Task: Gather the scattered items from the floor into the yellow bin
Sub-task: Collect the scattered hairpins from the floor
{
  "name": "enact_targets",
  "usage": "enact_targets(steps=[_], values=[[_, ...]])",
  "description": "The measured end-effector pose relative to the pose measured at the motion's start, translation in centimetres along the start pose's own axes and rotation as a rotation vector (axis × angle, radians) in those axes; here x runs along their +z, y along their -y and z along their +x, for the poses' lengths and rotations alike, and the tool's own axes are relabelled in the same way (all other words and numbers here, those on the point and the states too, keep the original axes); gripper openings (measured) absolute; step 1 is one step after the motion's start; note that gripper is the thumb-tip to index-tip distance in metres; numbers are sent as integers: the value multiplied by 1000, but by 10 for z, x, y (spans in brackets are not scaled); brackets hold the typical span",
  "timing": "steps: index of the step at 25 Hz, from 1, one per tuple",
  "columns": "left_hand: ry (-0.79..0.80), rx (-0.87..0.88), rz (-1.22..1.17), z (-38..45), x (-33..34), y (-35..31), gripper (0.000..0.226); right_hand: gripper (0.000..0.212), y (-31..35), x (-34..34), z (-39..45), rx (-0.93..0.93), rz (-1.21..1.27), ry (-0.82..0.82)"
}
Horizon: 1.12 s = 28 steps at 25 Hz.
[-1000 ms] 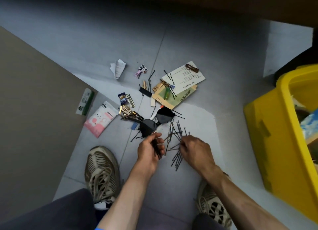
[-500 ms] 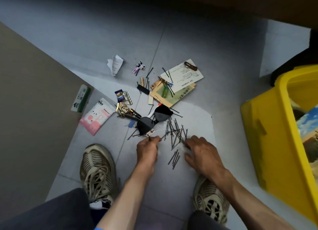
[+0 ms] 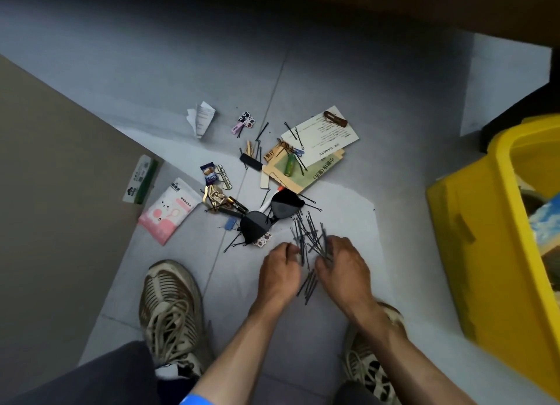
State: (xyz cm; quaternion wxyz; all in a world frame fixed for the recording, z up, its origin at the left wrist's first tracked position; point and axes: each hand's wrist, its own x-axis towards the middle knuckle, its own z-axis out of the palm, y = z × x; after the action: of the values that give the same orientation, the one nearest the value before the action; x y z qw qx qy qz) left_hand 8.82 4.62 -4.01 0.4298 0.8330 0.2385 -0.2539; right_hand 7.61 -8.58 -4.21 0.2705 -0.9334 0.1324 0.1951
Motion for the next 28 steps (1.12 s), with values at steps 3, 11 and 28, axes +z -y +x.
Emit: enact_targets(steps=[3, 11, 28], values=[[-9, -81, -143, -5, 6, -3, 26, 43, 10, 3, 7, 47, 42, -23], [-35, -368, -719, -5, -20, 3, 18, 20, 33, 9, 22, -174, -430, -70], [282, -404, -1134, -1, -10, -30, 44, 11, 47, -35, -11, -73, 513, 99]])
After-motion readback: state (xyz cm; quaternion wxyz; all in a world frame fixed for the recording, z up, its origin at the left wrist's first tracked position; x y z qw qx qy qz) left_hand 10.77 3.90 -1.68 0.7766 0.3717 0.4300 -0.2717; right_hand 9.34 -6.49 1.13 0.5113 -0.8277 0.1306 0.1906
